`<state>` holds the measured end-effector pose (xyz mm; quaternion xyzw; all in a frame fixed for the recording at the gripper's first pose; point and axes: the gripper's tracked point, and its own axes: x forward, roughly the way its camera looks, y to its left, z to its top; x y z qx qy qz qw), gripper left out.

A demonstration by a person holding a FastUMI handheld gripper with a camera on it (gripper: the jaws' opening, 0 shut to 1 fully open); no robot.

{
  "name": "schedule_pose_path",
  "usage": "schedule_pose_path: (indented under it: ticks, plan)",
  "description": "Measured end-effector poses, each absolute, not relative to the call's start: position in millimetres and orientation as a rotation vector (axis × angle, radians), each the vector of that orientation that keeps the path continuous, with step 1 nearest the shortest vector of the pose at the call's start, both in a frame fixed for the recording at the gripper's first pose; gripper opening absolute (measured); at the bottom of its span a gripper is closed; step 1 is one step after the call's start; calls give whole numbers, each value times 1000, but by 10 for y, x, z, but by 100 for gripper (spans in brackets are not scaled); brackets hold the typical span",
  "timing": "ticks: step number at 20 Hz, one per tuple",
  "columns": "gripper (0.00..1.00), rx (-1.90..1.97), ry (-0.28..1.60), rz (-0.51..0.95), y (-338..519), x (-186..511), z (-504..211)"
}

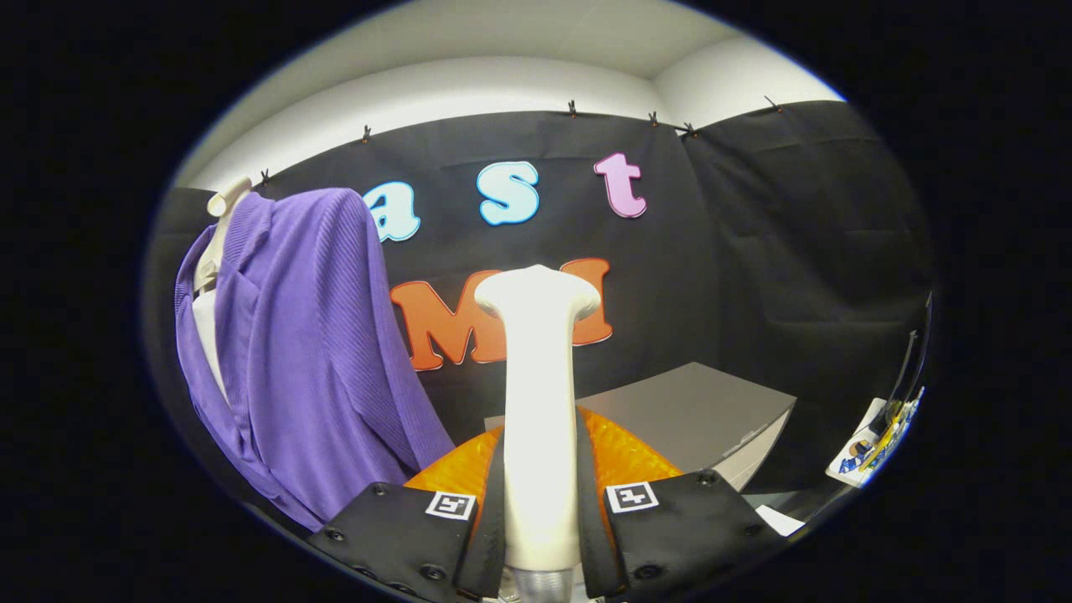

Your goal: Iron the clothes twice with a garment steamer, once on the left side and once on the right side.

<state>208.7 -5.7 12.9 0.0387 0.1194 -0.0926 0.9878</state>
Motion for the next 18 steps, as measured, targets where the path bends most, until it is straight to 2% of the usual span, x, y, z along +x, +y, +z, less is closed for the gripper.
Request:
schedule_pose_path:
  ticks: [9,18]
  plan:
    - [43,57,60,-181,592,1378,527]
    - [43,42,-9,-101,1285,993,436]
